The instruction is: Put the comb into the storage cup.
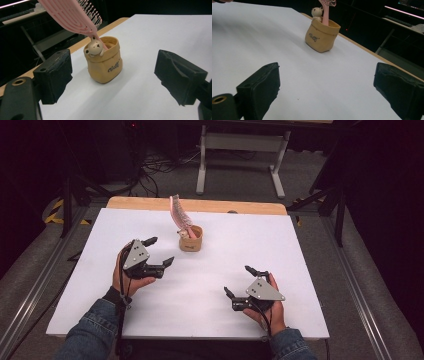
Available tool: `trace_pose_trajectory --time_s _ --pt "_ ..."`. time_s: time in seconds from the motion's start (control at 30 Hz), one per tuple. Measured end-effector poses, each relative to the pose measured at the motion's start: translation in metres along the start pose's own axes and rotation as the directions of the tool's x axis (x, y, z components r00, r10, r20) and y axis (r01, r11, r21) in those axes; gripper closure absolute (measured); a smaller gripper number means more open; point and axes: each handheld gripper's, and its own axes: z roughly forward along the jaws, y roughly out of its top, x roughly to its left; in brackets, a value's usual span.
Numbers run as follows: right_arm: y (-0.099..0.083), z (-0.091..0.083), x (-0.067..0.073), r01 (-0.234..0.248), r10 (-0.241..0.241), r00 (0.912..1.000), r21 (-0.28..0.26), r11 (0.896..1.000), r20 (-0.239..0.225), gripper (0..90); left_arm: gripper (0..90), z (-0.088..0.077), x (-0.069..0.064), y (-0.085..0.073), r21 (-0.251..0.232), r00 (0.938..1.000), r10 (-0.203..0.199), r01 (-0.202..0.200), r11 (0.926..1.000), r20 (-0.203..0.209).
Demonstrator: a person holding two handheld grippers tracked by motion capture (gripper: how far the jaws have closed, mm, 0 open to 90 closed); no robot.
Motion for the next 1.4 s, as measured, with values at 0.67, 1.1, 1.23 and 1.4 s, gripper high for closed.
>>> trace_pose_trajectory --time_s 0.67,1.1,1.23,1.4 --pt "0.001 -0.001 0.0 0.007 -0.007 1.0 -0.006 1.0 0.0 7.5 9.2 -0.013 -0.013 -0.003 0.009 0.9981 0.043 -0.043 0.999 0.043" --pt "0.002 -0.001 0.001 0.01 -0.01 0.9999 -0.011 1.0 0.002 7.1 6.7 -0.025 -0.021 -0.006 0.009 0.9971 0.057 -0.058 0.9983 0.049" --pt "0.002 -0.001 0.001 0.013 -0.013 0.9999 -0.011 1.0 0.003 6.5 5.7 -0.029 -0.023 -0.008 0.013 0.9968 0.064 -0.064 0.9978 0.049" --pt "0.003 -0.001 0.001 0.013 -0.013 0.9999 -0.012 1.0 0.005 6.3 5.4 -0.035 -0.023 -0.011 0.018 0.9965 0.067 -0.068 0.9975 0.05"
